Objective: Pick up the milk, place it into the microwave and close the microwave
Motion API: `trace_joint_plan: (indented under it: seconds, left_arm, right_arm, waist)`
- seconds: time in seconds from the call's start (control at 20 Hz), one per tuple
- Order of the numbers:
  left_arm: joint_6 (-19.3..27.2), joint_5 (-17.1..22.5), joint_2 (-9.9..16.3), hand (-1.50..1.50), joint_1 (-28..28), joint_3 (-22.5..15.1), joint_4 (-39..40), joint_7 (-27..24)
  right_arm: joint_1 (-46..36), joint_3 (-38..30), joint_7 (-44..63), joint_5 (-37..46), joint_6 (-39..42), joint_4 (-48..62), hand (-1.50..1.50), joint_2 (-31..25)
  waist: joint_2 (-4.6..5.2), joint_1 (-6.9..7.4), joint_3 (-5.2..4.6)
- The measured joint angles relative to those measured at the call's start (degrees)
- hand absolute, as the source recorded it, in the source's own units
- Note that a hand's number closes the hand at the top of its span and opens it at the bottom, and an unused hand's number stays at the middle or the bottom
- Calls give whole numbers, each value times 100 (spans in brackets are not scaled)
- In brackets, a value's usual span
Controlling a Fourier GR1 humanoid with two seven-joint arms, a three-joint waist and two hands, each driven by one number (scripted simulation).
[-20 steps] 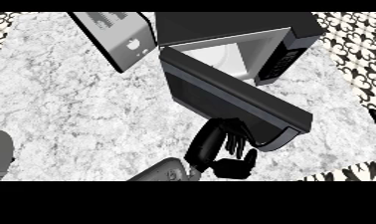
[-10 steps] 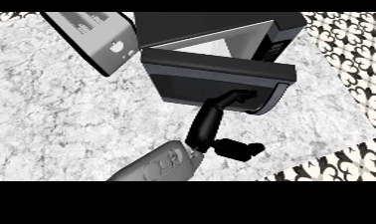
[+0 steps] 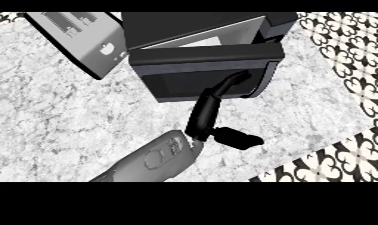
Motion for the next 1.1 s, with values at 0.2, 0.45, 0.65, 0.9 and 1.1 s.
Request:
trace_joint_plan:
  seconds: [0.2, 0.45, 0.65, 0.9, 1.1]
  left_arm:
    - [86, 175, 10, -150, -105, -15, 93, -132]
    - [158, 370, -13, -150, -271, -29, 228, -276]
    - [222, 528, -21, -150, -388, -20, 343, -379]
    - [252, 717, -38, -150, -542, -18, 498, -487]
    - [289, 861, -32, -150, -624, -10, 606, -589]
  right_arm:
    - [-119, 18, 104, -178, 76, -8, -150, -93]
    - [-263, 23, 216, -386, 163, -8, -150, -214]
    - [-347, 15, 288, -529, 208, -3, -150, -293]
    - [-464, -19, 374, -685, 248, 38, -150, -411]
    - [-543, -55, 433, -799, 271, 76, -150, -503]
  waist:
    - [30, -68, 3]
    - [65, -169, 6]
    - [79, -247, 7]
    - [110, -317, 9]
    - [123, -373, 8]
